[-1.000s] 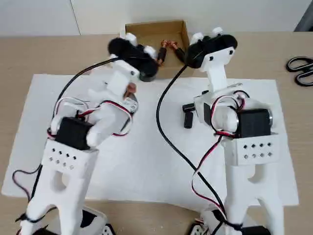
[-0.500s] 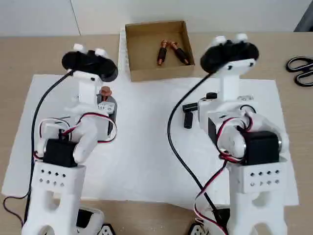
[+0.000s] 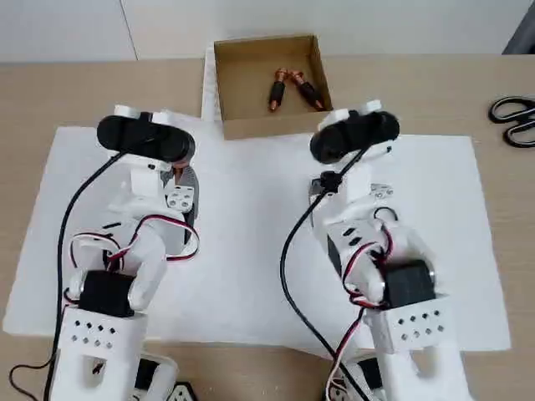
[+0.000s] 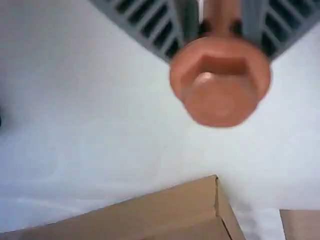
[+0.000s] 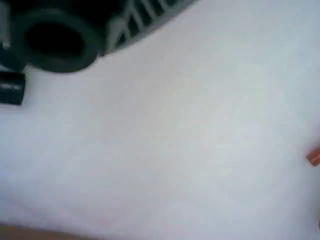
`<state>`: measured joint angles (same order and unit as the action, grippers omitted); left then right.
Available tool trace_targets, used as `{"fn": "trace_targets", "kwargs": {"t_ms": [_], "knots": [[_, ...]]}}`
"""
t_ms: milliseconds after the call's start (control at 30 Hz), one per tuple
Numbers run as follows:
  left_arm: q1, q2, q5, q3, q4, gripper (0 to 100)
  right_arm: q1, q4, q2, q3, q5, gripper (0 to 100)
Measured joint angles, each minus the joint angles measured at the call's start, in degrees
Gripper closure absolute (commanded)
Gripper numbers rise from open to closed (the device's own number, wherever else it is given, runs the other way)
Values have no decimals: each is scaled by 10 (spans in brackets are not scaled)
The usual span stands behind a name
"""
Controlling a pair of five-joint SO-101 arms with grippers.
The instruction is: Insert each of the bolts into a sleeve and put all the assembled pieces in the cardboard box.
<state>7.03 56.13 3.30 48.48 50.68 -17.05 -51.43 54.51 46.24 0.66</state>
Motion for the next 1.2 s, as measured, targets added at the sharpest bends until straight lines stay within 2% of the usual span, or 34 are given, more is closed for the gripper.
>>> {"fn": "trace_targets", "kwargs": {"t_ms": [133,233,300,467,700,900,1200], "knots": [[0,1,48,4,-2,994,0,139,35,122,-8,995],[0,1,109,4,-2,994,1,206,47,190,-8,995],[0,1,124,4,-13,994,-1,235,48,220,-8,995],[1,1,130,5,-60,994,-11,295,52,276,-8,995],[62,1,131,47,-114,994,-76,391,52,362,-8,995],[75,1,131,77,-167,994,-109,485,53,417,-8,995],[116,1,186,79,-178,994,-120,520,56,428,-8,995]]}}
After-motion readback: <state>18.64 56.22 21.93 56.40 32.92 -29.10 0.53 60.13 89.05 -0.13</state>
